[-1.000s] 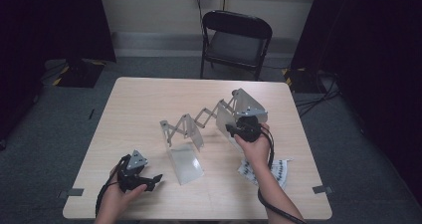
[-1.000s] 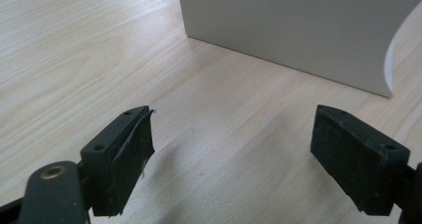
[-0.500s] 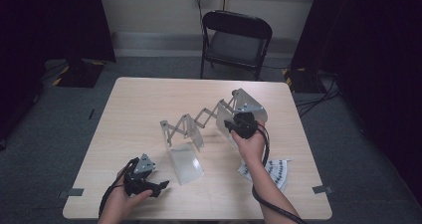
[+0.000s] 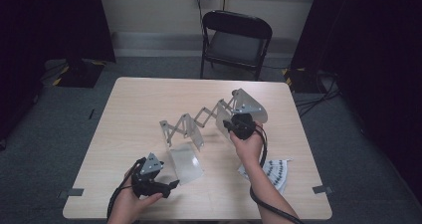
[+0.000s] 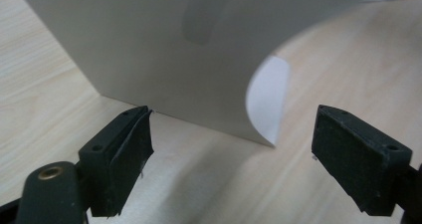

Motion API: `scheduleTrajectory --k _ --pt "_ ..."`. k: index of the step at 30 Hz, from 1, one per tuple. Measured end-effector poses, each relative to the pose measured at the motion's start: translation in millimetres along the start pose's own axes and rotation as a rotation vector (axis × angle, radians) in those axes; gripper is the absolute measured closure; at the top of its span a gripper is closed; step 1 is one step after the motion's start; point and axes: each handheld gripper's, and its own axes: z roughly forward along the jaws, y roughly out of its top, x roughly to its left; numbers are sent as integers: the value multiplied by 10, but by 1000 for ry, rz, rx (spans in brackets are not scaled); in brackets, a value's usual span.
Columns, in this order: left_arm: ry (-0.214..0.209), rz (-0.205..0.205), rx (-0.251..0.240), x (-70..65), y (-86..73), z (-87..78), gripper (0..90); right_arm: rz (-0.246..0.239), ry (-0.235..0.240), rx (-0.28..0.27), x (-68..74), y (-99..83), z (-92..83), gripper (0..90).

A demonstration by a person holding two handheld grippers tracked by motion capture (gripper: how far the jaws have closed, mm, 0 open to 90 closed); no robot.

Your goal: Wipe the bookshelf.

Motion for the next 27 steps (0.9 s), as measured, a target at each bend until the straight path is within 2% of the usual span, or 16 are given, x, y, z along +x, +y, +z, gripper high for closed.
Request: scheduleTrajectory --k 4,10,12,14,17,18,19,21,27 --pt "36 -29 -6 17 60 26 204 1 2 -1 8 7 -7 897" --pt "94 -39 -35 46 88 30 300 -2 4 -10 10 -1 -19 898" --pt "99 -42 -36 55 100 24 316 -8 4 -13 17 -3 -24 900" --pt "96 -22 -32 49 111 24 335 -15 2 -13 23 -2 -29 900" --pt "71 -30 -46 33 132 19 399 -24 3 -18 26 1 -39 900" --pt "58 -25 -50 28 139 17 462 -26 7 -18 26 1 -41 900" --pt "58 -24 -51 22 148 15 487 -28 9 -18 26 1 -43 900" --pt "43 -27 -56 23 158 2 500 -28 15 -21 26 2 -52 900" --pt "56 7 -59 27 179 -40 564 -18 27 -44 41 -23 -71 900"
